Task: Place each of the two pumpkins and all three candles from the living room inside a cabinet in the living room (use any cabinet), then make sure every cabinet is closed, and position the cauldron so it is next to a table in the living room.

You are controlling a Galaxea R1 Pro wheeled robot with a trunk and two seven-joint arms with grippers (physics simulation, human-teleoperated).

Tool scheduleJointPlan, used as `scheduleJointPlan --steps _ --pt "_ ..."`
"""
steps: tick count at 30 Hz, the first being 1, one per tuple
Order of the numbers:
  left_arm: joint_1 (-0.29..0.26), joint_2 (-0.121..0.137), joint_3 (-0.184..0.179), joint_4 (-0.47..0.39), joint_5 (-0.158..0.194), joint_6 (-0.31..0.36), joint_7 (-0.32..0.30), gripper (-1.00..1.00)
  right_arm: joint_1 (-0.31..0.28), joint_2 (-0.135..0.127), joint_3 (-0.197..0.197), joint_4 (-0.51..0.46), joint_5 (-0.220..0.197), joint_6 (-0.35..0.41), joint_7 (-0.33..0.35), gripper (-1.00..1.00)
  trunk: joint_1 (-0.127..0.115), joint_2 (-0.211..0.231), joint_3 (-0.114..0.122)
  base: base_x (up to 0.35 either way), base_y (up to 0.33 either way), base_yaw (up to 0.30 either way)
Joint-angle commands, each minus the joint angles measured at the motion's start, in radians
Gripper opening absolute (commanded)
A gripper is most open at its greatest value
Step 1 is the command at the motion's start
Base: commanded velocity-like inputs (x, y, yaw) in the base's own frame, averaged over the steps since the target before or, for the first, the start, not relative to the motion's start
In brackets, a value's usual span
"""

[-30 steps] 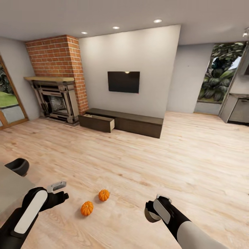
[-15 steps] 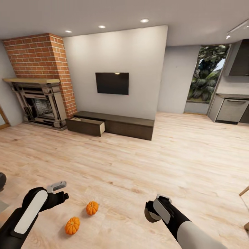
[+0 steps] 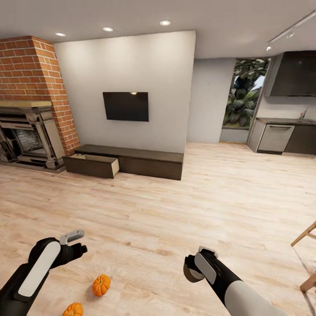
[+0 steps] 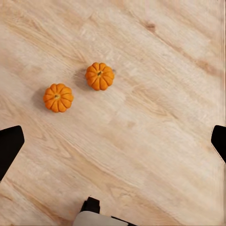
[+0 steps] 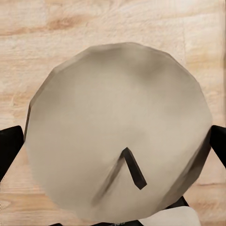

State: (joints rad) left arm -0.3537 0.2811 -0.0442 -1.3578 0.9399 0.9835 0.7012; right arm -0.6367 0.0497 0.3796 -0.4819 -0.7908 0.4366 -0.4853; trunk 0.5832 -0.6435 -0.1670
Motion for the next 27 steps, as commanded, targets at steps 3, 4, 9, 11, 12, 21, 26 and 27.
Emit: scheduleJointPlan --steps 3,4,9,11,12,21,26,27 --pt "-0.001 0.001 -0.002 -0.001 0.01 0.001 0.01 1.0 -0.001 -0.001 0.007 -0.001 -0.007 0.002 -0.008 -1.0 0.001 -0.001 -0.002 0.323 0.0 -0.228" --pt "-0.001 0.001 -0.002 -0.001 0.01 0.001 0.01 1.0 -0.001 -0.001 0.007 -0.002 -0.007 0.002 -0.008 -1.0 0.001 -0.001 -0.002 0.324 0.0 -0.136" --pt "-0.001 0.001 -0.002 -0.001 0.01 0.001 0.011 1.0 -0.001 0.0 0.008 -0.003 -0.006 0.002 -0.009 -1.0 0.001 -0.001 -0.002 0.324 0.0 -0.03" --pt "-0.001 0.001 -0.002 -0.001 0.01 0.001 0.01 1.0 -0.001 0.0 0.008 -0.003 -0.006 0.002 -0.009 -1.0 0.001 -0.001 -0.002 0.324 0.0 -0.005" --pt "-0.001 0.001 -0.002 -0.001 0.01 0.001 0.01 1.0 -0.001 0.0 0.008 -0.003 -0.006 0.002 -0.009 -1.0 0.001 -0.001 -0.002 0.324 0.0 -0.002" --pt "-0.001 0.0 -0.002 -0.001 0.01 0.001 0.01 1.0 -0.001 -0.001 0.009 -0.003 -0.005 0.002 -0.009 -1.0 0.001 -0.001 -0.002 0.324 -0.001 0.0" --pt "-0.001 0.0 -0.016 -0.001 0.01 0.0 0.01 1.0 -0.001 -0.001 0.009 -0.003 -0.005 0.002 -0.008 -1.0 0.001 -0.001 -0.002 0.324 -0.05 0.0" --pt "-0.001 0.001 -0.024 -0.001 0.01 0.0 0.01 1.0 -0.001 -0.001 0.009 -0.002 -0.005 0.002 -0.008 -1.0 0.001 -0.001 -0.002 0.324 -0.07 0.0"
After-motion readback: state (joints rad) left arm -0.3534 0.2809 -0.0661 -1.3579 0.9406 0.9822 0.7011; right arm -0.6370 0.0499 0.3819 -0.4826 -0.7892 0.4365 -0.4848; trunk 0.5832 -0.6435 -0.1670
